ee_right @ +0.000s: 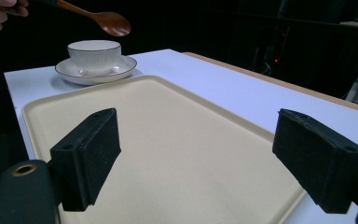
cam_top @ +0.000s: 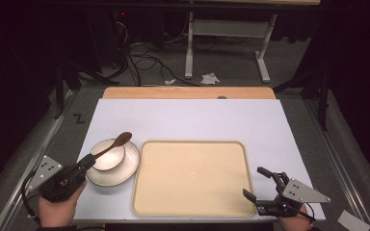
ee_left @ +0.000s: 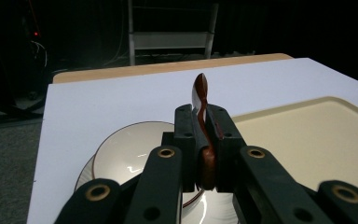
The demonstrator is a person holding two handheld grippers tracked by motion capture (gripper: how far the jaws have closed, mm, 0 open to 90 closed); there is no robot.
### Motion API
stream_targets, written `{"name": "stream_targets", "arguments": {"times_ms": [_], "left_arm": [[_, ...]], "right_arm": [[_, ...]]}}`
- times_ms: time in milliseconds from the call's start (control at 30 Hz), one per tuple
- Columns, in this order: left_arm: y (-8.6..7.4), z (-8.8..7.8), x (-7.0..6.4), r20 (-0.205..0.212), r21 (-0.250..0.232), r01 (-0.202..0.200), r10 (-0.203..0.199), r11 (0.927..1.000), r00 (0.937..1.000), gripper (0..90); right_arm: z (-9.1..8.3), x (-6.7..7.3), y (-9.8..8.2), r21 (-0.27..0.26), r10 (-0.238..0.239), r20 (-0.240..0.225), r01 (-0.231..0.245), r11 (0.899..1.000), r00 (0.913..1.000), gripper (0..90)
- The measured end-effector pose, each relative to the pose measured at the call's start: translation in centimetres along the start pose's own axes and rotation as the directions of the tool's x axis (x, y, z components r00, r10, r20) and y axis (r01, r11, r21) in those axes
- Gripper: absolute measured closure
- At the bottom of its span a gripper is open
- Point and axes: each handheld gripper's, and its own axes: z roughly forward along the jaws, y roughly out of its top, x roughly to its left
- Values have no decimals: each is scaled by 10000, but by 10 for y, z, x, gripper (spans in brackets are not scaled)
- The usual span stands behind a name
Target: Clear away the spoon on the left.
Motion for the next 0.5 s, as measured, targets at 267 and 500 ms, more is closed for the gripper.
{"name": "stream_targets", "arguments": {"times_ms": [267,500], "left_arm": [[1,8,-9,115,-17,-133,133,9999,9998,838],[4,15,-19,247,-63,-319,321,9995,9992,837]], "right_arm": [[0,0,0,-9,-37,-35,36,10000,10000,161],[0,0,0,-3,-58,-16,58,10000,10000,161]]}}
